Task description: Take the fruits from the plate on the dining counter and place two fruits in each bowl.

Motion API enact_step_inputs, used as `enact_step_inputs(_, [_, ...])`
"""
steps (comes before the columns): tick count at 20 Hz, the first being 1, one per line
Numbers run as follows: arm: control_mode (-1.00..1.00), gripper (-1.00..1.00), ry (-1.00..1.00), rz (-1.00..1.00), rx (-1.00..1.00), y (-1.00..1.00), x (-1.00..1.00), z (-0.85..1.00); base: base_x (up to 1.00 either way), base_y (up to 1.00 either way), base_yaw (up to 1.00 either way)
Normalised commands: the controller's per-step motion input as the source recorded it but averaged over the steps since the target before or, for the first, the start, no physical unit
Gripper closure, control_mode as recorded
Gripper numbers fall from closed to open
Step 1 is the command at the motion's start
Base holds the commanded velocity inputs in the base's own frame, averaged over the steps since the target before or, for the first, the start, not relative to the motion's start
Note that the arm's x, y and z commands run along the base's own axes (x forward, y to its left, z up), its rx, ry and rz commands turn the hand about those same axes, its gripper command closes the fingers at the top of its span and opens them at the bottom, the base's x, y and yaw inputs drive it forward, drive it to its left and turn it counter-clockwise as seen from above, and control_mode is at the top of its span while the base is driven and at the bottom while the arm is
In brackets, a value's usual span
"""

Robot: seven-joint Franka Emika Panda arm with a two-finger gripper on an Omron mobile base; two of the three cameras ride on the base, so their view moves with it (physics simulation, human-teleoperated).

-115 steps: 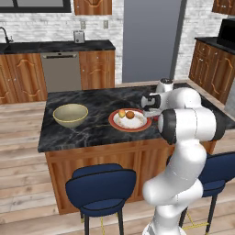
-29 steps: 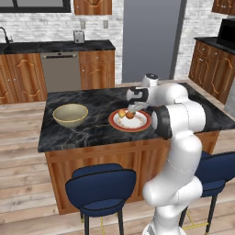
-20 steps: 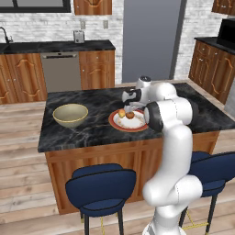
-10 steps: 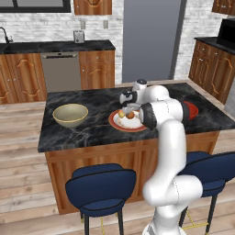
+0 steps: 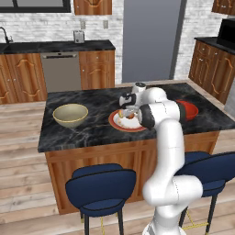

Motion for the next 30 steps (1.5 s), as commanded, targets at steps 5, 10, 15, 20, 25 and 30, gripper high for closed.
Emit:
enact_step_inputs(5, [-1.0,1.0,0.01,0.0,0.0,0.02,0.1,-0.17,0.0,0.0,0.0])
enact_step_inputs(10, [-1.0,1.0,0.0,0.0,0.0,-0.02,-0.08,0.0,0.0,0.0,0.0])
enact_step_inputs(15, [-1.0,1.0,0.0,-0.07,0.0,-0.6,-0.86,0.52,0.0,0.0,0.0])
enact_step_inputs(20, [-1.0,1.0,0.0,-0.16,0.02,-0.36,-1.0,0.77,0.0,0.0,0.0])
enact_step_inputs(25, [-1.0,1.0,0.0,-0.26,0.01,0.01,-0.89,0.87,0.0,0.0,0.0])
enact_step_inputs(30, [-1.0,1.0,0.0,-0.18,0.0,0.06,-0.38,0.64,0.0,0.0,0.0])
